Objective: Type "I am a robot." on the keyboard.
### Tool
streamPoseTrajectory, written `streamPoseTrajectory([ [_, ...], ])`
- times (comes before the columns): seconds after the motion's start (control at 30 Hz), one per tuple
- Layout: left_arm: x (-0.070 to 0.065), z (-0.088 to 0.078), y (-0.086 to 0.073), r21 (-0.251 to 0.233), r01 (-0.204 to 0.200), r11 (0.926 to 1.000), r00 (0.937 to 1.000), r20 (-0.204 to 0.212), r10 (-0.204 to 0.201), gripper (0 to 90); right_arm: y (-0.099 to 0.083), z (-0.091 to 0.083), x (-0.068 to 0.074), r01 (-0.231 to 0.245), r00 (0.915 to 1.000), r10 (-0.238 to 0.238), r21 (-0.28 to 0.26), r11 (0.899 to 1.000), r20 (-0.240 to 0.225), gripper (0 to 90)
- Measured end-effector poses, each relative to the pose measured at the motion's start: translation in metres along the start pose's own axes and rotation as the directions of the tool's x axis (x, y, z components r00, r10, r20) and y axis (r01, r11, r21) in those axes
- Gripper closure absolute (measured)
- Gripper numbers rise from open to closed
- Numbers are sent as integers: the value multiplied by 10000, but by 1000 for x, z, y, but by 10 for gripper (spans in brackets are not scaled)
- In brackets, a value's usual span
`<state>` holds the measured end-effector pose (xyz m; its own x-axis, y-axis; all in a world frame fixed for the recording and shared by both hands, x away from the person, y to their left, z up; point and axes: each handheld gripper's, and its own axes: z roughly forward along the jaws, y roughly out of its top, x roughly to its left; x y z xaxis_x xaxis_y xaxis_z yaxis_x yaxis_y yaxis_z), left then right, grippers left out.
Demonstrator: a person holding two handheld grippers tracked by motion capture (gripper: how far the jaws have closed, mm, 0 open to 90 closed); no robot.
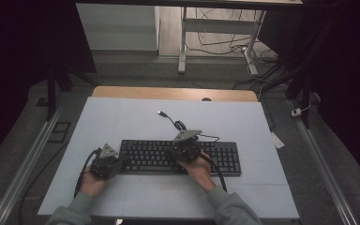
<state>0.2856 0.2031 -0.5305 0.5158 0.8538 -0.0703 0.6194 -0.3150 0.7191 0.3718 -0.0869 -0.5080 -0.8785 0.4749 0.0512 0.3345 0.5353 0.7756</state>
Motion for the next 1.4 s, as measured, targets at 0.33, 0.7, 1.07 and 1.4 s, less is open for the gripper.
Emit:
streamPoseTrajectory([
  [0.33,0,0,0,3,-14,10000,10000,20,14,886,0,4,-1,-47,9998,46,99,9999,172,891],
  [0.7,-1,1,0,33,-30,10000,10000,45,30,887,-1,10,-3,-30,9988,13,347,9994,496,891],
  [1.07,-2,2,-1,100,-46,9999,10000,70,45,887,-3,14,-3,-39,9985,11,509,9987,554,895],
  [1.4,-3,-3,0,-350,-3,9994,9999,116,7,886,1,5,-2,5,9981,-3,-36,10000,608,895],
])
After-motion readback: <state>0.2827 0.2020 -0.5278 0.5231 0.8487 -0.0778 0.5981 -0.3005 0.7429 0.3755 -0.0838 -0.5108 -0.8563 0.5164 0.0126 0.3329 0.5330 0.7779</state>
